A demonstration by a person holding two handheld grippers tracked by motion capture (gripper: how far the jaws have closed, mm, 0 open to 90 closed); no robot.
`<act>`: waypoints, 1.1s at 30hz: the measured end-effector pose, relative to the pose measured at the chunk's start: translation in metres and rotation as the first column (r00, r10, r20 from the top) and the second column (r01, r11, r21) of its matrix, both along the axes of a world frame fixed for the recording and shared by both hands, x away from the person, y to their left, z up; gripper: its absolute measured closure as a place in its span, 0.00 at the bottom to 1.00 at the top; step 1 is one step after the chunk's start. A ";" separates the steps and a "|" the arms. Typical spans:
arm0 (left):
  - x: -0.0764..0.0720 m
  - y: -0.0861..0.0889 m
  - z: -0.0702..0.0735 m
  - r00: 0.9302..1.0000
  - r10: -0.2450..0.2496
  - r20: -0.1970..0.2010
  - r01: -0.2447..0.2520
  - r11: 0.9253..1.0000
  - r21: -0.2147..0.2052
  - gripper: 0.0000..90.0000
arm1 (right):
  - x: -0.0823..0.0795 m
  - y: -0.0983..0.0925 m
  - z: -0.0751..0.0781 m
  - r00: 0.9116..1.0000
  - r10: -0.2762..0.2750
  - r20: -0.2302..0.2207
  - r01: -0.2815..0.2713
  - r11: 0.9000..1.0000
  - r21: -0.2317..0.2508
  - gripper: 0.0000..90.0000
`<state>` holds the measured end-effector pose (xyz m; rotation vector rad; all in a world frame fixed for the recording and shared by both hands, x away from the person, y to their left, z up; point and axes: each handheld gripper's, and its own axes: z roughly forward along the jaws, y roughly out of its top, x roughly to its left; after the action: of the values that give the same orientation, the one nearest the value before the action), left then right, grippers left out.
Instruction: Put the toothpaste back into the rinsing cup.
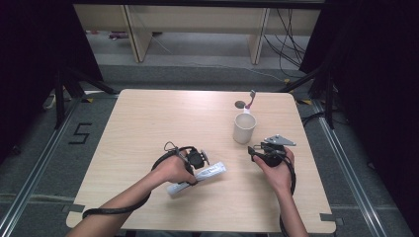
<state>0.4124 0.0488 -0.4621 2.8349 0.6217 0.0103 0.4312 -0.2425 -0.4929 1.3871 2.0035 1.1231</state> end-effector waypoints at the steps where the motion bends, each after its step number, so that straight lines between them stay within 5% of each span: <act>1: 0.000 0.002 0.001 1.000 0.000 0.008 0.000 1.000 -0.015 0.82 | -0.001 0.000 0.000 1.000 -0.004 -0.002 0.004 1.000 -0.002 0.46; 7: -0.003 0.013 0.008 0.998 0.037 0.056 -0.031 0.994 -0.104 0.82 | -0.003 0.005 0.000 1.000 -0.014 -0.024 0.015 0.999 0.040 0.46; 9: -0.004 0.018 0.011 0.995 0.052 0.079 -0.041 0.990 -0.137 0.82 | -0.001 0.002 0.002 1.000 0.008 0.007 -0.007 1.000 -0.011 0.46; 13: -0.006 0.026 0.014 0.989 0.071 0.128 -0.047 0.981 -0.187 0.82 | 0.000 0.005 0.001 0.999 0.032 0.013 -0.032 0.999 0.024 0.46; 19: -0.007 0.037 0.017 0.983 0.102 0.153 -0.065 0.972 -0.227 0.82 | -0.003 0.009 0.001 1.000 0.021 -0.004 -0.021 0.999 0.032 0.46; 22: -0.007 0.040 0.018 0.975 0.143 0.171 -0.092 0.957 -0.277 0.82 | -0.003 0.011 0.001 1.000 0.030 0.005 -0.030 0.999 0.041 0.46; 24: -0.007 0.044 0.022 0.972 0.148 0.185 -0.089 0.952 -0.291 0.83 | -0.004 0.012 0.003 1.000 0.029 0.008 -0.029 0.999 0.012 0.46; 27: -0.006 0.050 0.028 0.963 0.166 0.211 -0.092 0.942 -0.323 0.83 | -0.005 0.015 0.003 0.999 0.045 0.001 -0.045 0.998 0.039 0.46; 28: -0.007 0.051 0.028 0.955 0.195 0.225 -0.106 0.929 -0.355 0.83 | -0.005 0.015 0.004 0.999 0.045 0.008 -0.046 0.999 0.020 0.46; 29: -0.007 0.052 0.030 0.951 0.205 0.229 -0.111 0.923 -0.368 0.83 | -0.003 0.015 0.003 0.998 0.058 0.039 -0.058 0.998 -0.001 0.47; 30: -0.007 0.054 0.031 0.947 0.218 0.236 -0.114 0.915 -0.387 0.83 | -0.006 0.017 0.004 0.999 0.041 0.000 -0.041 0.999 0.031 0.47; 31: -0.006 0.056 0.032 0.936 0.243 0.255 -0.117 0.898 -0.425 0.83 | -0.006 0.018 0.004 0.999 0.037 0.019 -0.037 0.999 0.036 0.47; 33: -0.005 0.058 0.033 0.933 0.252 0.256 -0.119 0.889 -0.441 0.83 | -0.008 0.020 0.006 1.000 0.030 -0.005 -0.030 0.999 0.041 0.47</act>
<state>0.4072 0.1071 -0.4289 2.2837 0.7236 0.3096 0.4229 -0.2227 -0.4866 1.3862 2.0220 1.1809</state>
